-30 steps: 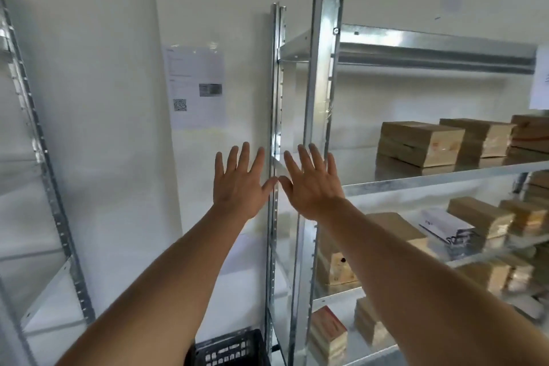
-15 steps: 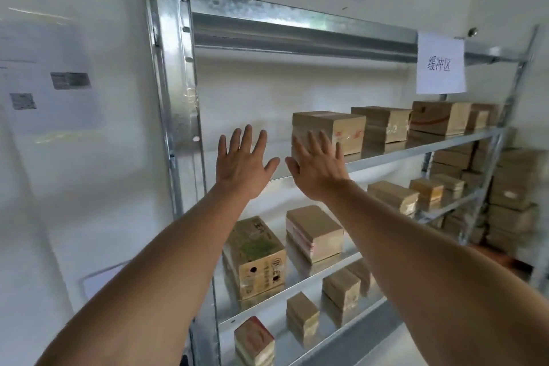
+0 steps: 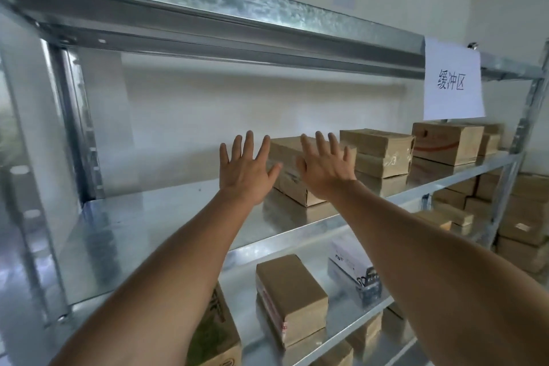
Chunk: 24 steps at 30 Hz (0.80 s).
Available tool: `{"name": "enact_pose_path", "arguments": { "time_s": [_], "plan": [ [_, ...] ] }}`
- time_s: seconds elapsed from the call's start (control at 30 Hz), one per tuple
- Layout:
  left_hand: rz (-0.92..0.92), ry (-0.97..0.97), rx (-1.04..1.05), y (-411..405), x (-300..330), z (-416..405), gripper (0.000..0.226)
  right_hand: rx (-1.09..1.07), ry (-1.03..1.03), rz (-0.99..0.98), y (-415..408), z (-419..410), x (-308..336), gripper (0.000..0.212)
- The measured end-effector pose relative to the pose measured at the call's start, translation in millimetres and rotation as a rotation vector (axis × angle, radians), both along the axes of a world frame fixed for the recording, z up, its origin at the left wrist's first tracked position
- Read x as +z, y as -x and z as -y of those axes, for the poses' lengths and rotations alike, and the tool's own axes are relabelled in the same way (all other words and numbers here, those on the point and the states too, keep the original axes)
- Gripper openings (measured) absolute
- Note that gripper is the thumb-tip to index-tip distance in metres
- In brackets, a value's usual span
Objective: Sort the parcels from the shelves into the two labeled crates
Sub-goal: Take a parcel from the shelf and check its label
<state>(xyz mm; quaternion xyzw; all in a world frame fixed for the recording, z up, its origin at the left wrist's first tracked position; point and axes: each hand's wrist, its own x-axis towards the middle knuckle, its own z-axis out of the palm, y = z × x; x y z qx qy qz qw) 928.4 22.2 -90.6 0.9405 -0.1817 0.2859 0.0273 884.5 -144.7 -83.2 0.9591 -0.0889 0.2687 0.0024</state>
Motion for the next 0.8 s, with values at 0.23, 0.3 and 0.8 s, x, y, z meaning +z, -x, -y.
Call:
{"name": "enact_pose_path", "arguments": {
  "time_s": [0.23, 0.3, 0.8],
  "plan": [
    [-0.067, 0.059, 0.073, -32, 1, 55, 0.069, 0.074, -0.059, -0.004, -52, 74, -2, 0.06],
    [-0.094, 0.091, 0.121, -37, 3, 72, 0.07, 0.114, -0.103, -0.014, -62, 94, 1, 0.059],
    [-0.604, 0.86, 0.236, -11, -10, 162, 0.101, 0.455, -0.912, 0.036, -86, 174, -18, 0.08]
  ]
}}
